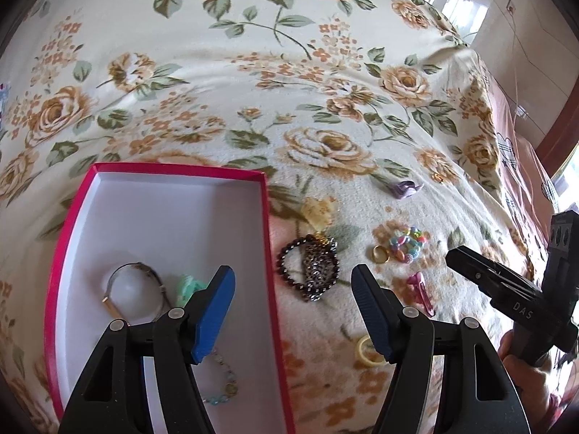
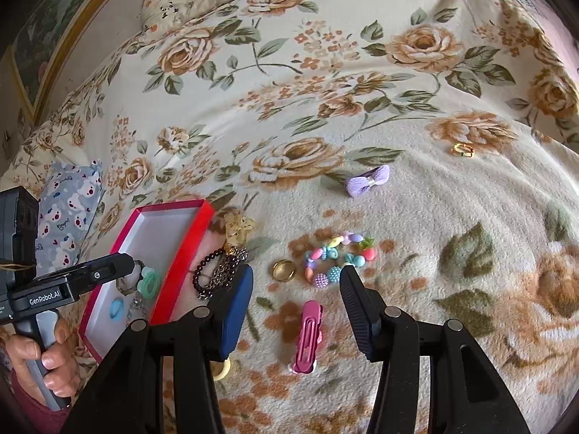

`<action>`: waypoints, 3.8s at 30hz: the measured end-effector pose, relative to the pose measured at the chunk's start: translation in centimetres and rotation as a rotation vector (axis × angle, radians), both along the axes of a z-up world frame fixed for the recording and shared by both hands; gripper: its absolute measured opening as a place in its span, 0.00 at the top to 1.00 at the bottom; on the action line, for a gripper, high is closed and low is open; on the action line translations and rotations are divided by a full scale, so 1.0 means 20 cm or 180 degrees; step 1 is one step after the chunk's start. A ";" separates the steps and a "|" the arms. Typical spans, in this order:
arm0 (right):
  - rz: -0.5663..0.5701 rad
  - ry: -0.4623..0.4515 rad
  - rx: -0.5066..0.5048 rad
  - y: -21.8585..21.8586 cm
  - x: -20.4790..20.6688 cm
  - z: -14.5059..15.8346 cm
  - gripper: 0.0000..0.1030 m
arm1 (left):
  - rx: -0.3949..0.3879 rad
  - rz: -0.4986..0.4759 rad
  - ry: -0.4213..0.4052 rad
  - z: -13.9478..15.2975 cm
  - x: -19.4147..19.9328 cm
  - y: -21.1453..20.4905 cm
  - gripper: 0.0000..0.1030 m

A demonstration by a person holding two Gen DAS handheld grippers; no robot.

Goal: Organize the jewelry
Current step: 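Grasp the yellow claw clip with the left tool while the right tool grasps the lilac bow, then lower the claw clip and lilac bow into the box and open both tools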

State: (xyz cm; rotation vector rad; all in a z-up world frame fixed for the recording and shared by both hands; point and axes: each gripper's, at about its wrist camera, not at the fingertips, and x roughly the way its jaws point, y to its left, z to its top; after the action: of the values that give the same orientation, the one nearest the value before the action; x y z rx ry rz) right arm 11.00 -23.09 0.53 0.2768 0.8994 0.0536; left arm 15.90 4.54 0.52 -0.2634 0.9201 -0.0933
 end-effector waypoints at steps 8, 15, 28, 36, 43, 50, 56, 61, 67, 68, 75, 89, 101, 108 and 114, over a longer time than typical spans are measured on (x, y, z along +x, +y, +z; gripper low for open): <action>-0.0057 -0.0016 0.0014 -0.04 0.02 -0.01 0.44 | -0.0079 -0.0010 0.0014 -0.03 0.09 -0.06 0.33; -0.0147 -0.0024 0.0040 -0.11 0.11 -0.02 0.44 | -0.0083 -0.0110 0.0099 -0.10 0.28 -0.15 0.33; -0.0449 0.0174 0.0274 -0.32 0.41 -0.19 0.44 | 0.0233 -0.0092 0.0465 -0.32 0.70 -0.31 0.34; -0.0599 0.0241 0.0208 -0.36 0.52 -0.26 0.74 | 0.0237 -0.0131 0.0553 -0.43 0.78 -0.32 0.65; -0.0572 0.0190 0.0124 -0.35 0.48 -0.24 0.87 | 0.0158 -0.0174 0.0381 -0.39 0.72 -0.31 0.66; -0.0381 0.0082 0.0211 -0.26 0.35 -0.15 0.87 | -0.0024 -0.0193 0.0224 -0.28 0.54 -0.23 0.66; -0.0148 0.0053 0.0282 -0.13 0.25 -0.10 0.87 | -0.0100 -0.0148 0.0111 -0.18 0.33 -0.14 0.66; 0.0014 0.0035 0.0314 -0.01 0.20 -0.07 0.87 | -0.0149 -0.0075 0.0058 -0.13 0.20 -0.06 0.66; 0.0211 0.0013 0.0352 0.13 0.16 -0.04 0.87 | -0.0164 0.0052 0.0004 -0.07 0.03 0.06 0.66; 0.0255 0.0008 0.0352 0.16 0.16 -0.03 0.87 | -0.0163 0.0076 -0.0002 -0.06 0.01 0.08 0.66; 0.0491 0.0036 0.0390 0.34 0.15 -0.03 0.87 | -0.0141 0.0275 -0.0023 -0.02 -0.17 0.22 0.66; 0.0834 0.0131 0.0353 0.64 0.23 -0.08 0.87 | -0.0029 0.0537 0.0016 -0.01 -0.28 0.46 0.66; 0.1054 0.0214 0.0225 0.82 0.43 -0.15 0.87 | 0.0189 0.0544 0.0202 -0.10 -0.02 0.59 0.66; 0.1166 0.0328 0.0126 0.90 0.54 -0.23 0.87 | 0.0348 0.0499 0.0354 -0.19 0.16 0.63 0.66; 0.1221 0.0415 0.0041 0.94 0.59 -0.29 0.87 | 0.0395 0.0470 0.0489 -0.26 0.25 0.63 0.66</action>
State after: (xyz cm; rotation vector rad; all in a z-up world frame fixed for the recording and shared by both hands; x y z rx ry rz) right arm 22.83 -4.33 -5.28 0.1172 1.0728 0.3999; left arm 20.89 17.19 -4.73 -0.2246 1.0518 0.1216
